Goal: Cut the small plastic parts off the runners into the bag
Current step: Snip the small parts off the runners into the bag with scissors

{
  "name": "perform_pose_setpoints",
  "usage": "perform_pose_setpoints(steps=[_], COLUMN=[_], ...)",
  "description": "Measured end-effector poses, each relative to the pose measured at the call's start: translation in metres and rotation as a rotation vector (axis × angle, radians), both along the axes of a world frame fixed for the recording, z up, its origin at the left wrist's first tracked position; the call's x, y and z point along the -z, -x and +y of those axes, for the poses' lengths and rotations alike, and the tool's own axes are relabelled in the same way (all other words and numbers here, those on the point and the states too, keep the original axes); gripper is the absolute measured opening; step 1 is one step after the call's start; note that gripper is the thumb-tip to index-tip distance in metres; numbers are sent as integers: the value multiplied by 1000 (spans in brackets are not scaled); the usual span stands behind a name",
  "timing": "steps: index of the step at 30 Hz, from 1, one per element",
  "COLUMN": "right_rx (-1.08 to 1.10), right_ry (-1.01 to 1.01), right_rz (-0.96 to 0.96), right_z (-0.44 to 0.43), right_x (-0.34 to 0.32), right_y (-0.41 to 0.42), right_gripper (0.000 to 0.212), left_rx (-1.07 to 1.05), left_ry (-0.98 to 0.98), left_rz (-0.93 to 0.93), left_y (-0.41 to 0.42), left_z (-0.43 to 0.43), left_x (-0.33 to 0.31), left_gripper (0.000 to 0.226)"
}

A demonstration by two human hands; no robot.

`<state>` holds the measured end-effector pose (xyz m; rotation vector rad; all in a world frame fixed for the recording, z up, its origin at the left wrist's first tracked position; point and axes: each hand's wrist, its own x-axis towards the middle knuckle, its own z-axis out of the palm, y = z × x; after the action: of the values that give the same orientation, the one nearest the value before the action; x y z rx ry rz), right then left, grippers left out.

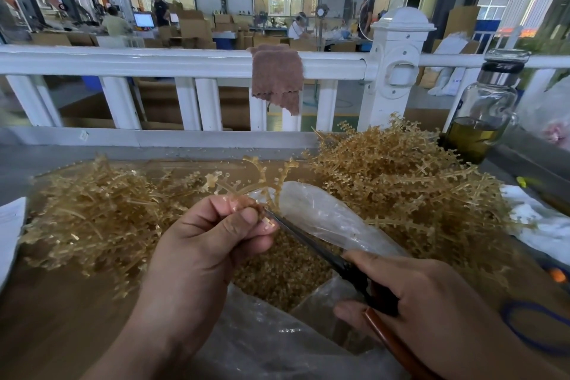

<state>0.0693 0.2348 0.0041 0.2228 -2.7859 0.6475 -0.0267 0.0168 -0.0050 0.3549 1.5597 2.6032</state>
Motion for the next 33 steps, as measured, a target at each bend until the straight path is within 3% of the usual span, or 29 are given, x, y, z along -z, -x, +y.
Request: perform_pose_setpoints(steps=[18,24,33], right_rx=[-1,-19,34], right_ry=[-12,-18,16], right_rz=[34,80,-27], right_z=[-5,-5,-5], right_x=[-7,-4,-3], right_y=[-2,0,1], right_gripper=[66,72,73], left_rx=[-19,-14,-26], left_ry=[28,46,41], left_rz=[59,48,43], left_y=[-1,-1,0], left_z=[0,0,1], left_x=[-1,0,0], left_gripper=[10,5,15])
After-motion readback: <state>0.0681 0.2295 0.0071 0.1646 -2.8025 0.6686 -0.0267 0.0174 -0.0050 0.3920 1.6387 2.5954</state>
